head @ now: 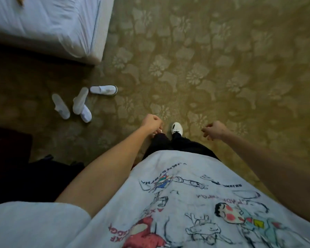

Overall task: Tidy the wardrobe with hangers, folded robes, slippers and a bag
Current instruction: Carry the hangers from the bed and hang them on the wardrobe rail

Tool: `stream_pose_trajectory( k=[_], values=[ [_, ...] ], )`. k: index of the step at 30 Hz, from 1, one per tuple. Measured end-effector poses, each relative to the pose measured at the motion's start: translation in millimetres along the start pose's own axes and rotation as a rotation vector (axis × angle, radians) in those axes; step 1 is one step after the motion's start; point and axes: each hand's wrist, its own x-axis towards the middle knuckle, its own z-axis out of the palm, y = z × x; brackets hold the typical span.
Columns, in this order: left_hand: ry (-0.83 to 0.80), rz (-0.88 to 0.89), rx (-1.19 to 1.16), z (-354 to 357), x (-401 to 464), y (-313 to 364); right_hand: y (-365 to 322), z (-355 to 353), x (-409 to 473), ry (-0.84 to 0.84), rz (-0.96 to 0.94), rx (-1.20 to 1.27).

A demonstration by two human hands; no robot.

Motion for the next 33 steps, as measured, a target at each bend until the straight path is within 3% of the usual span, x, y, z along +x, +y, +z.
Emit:
stream_pose_trajectory(
  k=[6,14,20,26,33],
  values=[
    [0.071,-0.118,-0.116,-62,34,26,-150,-43,44,-0.011,-0.219,0.064],
    [0.150,-0.360,-0.383,-175,119,74,-364,-130,114,-0.106,-0.333,-0.153],
    [0.093,-0.306,-0.455,-269,176,206,-442,-230,146,-0.010,-0.260,-0.271],
    [0.020,-0.066,-0.350,-342,238,374,-476,-337,194,0.116,-0.106,-0.227],
    [0.027,0.033,-0.226,-442,334,541,-542,-432,279,0.127,-0.008,-0.171]
  ],
)
